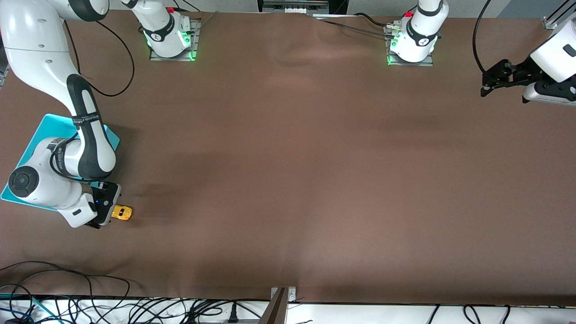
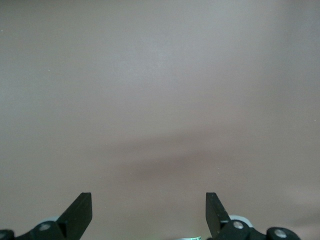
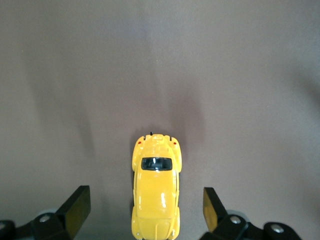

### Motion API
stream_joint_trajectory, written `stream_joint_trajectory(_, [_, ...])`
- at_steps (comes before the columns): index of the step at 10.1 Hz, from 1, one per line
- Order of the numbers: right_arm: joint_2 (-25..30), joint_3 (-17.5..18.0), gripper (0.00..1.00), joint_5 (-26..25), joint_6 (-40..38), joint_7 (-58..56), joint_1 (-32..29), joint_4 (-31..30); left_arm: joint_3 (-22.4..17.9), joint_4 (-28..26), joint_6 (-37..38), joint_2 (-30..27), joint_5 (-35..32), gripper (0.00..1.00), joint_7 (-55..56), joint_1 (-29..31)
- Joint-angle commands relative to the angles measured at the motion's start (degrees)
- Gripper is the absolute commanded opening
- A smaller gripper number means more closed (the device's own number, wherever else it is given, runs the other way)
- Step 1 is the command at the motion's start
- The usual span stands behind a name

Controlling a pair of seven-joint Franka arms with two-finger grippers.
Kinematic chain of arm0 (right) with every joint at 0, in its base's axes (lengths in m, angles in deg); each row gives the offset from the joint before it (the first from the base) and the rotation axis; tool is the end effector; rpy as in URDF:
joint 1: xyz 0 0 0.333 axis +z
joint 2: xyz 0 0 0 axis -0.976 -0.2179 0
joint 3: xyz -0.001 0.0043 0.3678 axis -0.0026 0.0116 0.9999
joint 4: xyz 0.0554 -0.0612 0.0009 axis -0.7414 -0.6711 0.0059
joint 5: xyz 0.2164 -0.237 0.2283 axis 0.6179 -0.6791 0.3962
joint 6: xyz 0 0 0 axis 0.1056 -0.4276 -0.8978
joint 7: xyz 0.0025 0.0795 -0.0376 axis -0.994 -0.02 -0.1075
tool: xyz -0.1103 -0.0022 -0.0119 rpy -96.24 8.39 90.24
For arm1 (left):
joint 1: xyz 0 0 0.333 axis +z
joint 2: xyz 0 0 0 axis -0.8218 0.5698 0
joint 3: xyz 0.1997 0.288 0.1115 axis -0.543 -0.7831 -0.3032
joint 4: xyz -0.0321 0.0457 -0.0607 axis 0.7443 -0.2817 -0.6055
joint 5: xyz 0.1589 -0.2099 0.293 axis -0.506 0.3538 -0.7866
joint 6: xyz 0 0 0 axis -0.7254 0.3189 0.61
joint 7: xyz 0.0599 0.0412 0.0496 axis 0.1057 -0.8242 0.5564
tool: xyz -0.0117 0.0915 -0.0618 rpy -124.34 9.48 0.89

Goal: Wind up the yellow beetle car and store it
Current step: 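Grasp the yellow car with the right gripper and lift it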

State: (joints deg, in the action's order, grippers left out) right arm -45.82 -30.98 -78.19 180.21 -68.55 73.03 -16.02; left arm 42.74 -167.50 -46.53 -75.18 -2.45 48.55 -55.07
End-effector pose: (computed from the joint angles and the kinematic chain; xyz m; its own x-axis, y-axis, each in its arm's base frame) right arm 0.7599 -0.0730 0.2514 0.1714 0.9851 -0.0141 0.9847 -0.1709 0.0334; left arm 0.5275 -0.0294 0.6821 0.9868 -0.1515 -0.0580 -0.1516 -0.9884 0.0019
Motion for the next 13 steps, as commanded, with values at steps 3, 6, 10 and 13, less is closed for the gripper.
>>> stream_joint_trajectory(3, [-3.4,0.6,1.00,2.2,-0.1,-3.0,-1.0,2.5,0.6,3.4,-0.1,2.0,-1.3,1.00,0.7,-1.2])
stream_joint_trajectory(6, [-4.1,0.6,0.99,2.8,0.0,-4.7,-1.1,2.6,1.4,6.3,-0.1,3.1,-1.8,1.00,0.5,-1.2])
stream_joint_trajectory(10, [-4.6,0.6,0.00,2.8,-0.1,-5.2,-1.5,3.0,1.3,6.4,-0.1,3.4,-2.2,1.00,0.7,-0.8])
stream_joint_trajectory(13, [-4.0,2.0,0.00,2.5,-2.7,-5.2,-0.8,7.0,1.2,8.1,-0.1,4.1,-1.9,1.00,0.6,-0.6])
